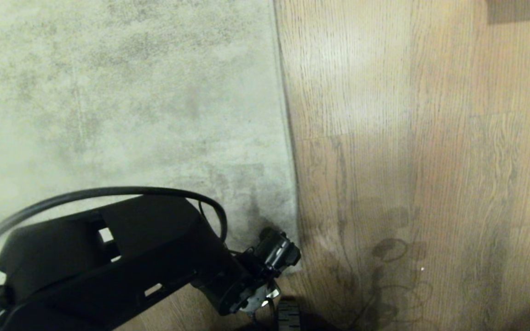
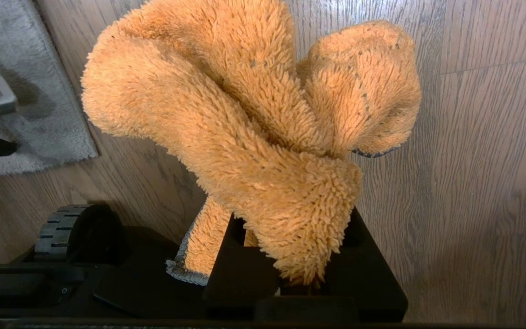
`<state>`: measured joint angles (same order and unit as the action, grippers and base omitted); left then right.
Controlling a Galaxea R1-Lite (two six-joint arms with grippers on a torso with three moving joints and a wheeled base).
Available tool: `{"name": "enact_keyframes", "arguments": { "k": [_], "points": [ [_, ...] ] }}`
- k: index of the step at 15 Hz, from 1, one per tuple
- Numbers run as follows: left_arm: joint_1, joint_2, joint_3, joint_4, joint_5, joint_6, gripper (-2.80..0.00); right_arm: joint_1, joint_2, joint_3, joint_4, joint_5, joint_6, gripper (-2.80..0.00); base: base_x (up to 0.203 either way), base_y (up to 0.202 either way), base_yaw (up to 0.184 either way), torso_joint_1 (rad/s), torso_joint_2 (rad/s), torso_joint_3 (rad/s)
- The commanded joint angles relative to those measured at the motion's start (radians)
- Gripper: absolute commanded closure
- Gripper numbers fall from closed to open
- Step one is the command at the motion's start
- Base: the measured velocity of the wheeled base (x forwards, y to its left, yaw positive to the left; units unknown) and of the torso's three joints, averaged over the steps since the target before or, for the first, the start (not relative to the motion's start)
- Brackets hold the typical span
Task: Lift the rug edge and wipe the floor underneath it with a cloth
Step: Put down the rag
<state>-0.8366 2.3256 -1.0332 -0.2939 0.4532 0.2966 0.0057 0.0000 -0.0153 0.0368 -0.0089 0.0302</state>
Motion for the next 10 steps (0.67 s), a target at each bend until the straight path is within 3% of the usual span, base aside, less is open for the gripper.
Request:
{"name": "enact_keyframes", "arguments": {
  "k": [1,10],
  "points": [
    [0.002,0.027,-0.007,-0.021,0.002,0.004,0.0,0.0,0.002,0.0,0.0,0.0,0.0,0.0,0.0,0.0,0.0,0.0,0.0,0.0],
    [0.0,0.066,-0.008,-0.124,0.001,0.009,0.0,0.0,0.001,0.001,0.0,0.0,-0.001,0.0,0.0,0.0,0.0,0.0,0.0,0.0]
  ]
}}
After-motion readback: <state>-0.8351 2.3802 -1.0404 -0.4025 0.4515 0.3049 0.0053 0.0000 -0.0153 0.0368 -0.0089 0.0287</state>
